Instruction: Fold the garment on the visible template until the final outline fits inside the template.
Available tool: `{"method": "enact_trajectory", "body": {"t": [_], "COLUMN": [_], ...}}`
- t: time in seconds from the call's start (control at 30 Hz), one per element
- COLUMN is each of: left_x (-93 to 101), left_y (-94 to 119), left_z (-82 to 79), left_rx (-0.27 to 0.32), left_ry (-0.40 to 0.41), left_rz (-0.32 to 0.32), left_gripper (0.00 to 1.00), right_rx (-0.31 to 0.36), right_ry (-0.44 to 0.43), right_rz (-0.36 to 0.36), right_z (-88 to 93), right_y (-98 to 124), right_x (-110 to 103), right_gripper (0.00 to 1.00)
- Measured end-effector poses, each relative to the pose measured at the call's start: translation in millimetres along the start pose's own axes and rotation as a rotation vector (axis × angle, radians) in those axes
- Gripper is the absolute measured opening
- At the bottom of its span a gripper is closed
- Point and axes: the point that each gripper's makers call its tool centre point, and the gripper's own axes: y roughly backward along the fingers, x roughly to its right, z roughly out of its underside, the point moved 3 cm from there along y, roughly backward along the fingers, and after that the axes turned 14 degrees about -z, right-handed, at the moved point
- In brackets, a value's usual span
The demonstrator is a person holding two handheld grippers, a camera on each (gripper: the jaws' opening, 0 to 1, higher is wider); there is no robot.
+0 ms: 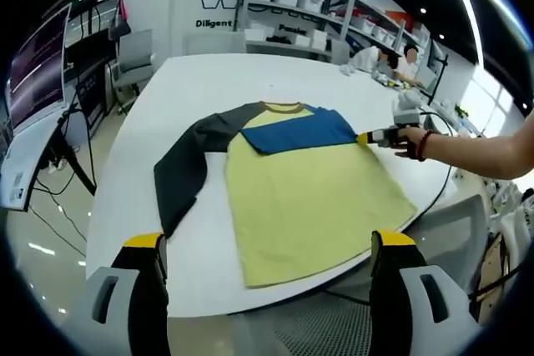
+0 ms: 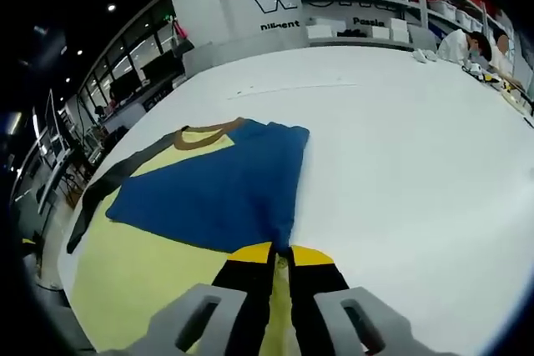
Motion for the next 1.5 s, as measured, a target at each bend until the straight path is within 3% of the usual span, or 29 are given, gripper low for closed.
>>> {"method": "enact_trajectory", "body": {"t": [0.87, 1.5], "left_x": [-8.8, -26.7], "left_y": [-8.5, -16.5], "left_z": [-0.5, -6.0], "left_rx": [-0.02, -0.016], "left_ry": [0.005, 0.013], "left_rz": [-0.023, -0.07], "left_gripper": [0.98, 0.98], "right_rx": [-0.065, -0.054], "right_ry": [0.072, 0.02], "right_rz": [0.074, 0.146], "right_z": [-16.5, -17.9], "right_y": [14.9, 36.8], "right_x": [62.5, 103.6], "right_gripper": [0.0, 0.01]}}
